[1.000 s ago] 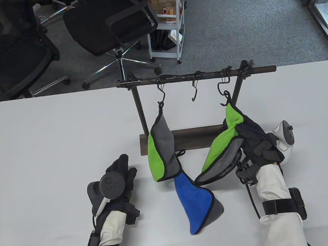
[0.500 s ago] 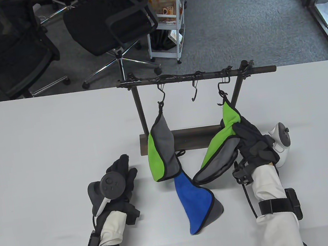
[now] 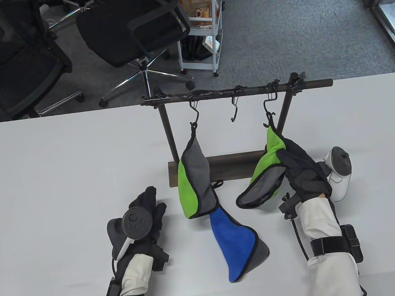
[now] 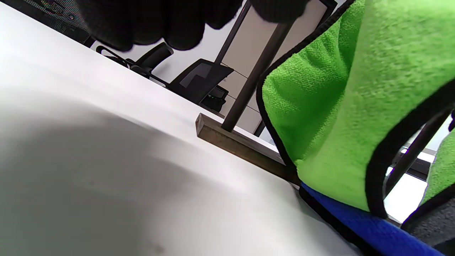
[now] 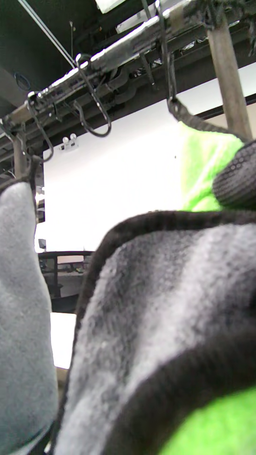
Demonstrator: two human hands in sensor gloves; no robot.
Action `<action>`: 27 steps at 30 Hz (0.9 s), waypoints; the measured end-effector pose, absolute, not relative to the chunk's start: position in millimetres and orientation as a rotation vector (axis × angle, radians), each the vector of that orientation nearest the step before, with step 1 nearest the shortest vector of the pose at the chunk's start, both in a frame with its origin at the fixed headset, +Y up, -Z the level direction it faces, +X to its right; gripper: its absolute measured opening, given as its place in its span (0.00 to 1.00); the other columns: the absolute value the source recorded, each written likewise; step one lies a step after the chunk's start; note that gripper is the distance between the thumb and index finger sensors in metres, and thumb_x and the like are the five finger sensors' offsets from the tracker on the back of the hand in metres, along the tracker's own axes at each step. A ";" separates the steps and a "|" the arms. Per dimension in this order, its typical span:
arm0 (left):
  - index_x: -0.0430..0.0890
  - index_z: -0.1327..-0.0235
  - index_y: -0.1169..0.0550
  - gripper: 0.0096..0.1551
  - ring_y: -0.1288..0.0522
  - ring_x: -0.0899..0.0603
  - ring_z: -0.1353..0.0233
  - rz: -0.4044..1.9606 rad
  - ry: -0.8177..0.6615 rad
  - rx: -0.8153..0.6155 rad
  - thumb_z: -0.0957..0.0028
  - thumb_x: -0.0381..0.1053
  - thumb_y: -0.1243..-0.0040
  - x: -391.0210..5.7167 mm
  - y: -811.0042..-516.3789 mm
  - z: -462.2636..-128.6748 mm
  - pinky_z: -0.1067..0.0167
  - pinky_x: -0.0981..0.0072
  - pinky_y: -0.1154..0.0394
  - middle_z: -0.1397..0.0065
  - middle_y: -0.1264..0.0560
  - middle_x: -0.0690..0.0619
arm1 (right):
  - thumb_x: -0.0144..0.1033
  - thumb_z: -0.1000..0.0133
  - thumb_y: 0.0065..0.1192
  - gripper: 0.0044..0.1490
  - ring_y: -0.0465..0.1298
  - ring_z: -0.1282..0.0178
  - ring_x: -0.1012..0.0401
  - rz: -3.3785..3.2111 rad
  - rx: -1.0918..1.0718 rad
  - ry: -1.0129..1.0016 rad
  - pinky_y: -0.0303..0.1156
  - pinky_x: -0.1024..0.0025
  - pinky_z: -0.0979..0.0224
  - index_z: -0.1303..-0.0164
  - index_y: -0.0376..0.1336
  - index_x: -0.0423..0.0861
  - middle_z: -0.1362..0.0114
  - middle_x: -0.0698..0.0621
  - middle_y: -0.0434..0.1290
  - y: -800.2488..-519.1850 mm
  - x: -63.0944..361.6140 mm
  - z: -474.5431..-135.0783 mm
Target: Hook hand towel onto s-hook
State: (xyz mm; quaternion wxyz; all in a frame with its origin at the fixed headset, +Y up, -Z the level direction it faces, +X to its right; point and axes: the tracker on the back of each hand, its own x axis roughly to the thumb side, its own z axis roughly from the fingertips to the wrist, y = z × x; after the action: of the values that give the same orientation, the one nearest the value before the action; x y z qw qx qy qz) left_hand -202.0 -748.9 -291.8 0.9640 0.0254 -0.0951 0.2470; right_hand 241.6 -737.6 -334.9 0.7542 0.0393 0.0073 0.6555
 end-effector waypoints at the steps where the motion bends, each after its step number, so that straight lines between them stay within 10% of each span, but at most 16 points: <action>1: 0.38 0.19 0.36 0.37 0.33 0.27 0.26 0.499 -0.193 0.050 0.40 0.52 0.50 -201.8 -749.1 -291.8 0.34 0.46 0.26 0.22 0.32 0.36 | 0.30 0.34 0.53 0.30 0.67 0.27 0.44 1.452 0.076 0.011 0.62 0.41 0.25 0.21 0.54 0.40 0.25 0.37 0.65 -737.8 242.2 -335.0; 27: 0.38 0.20 0.36 0.37 0.33 0.26 0.26 0.483 -0.193 0.035 0.40 0.52 0.50 -200.6 -750.6 -292.4 0.34 0.46 0.26 0.22 0.32 0.36 | 0.34 0.37 0.57 0.37 0.63 0.26 0.37 1.936 -0.070 -0.088 0.56 0.35 0.26 0.20 0.52 0.34 0.24 0.30 0.61 -715.5 264.7 -322.0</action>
State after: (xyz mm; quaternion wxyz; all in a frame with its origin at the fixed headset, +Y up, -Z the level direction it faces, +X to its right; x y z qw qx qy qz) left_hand -200.6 -750.6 -292.4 0.9662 0.0172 -0.0954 0.2388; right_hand 264.7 -715.5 -322.0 0.5655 -0.0297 -0.0375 0.8234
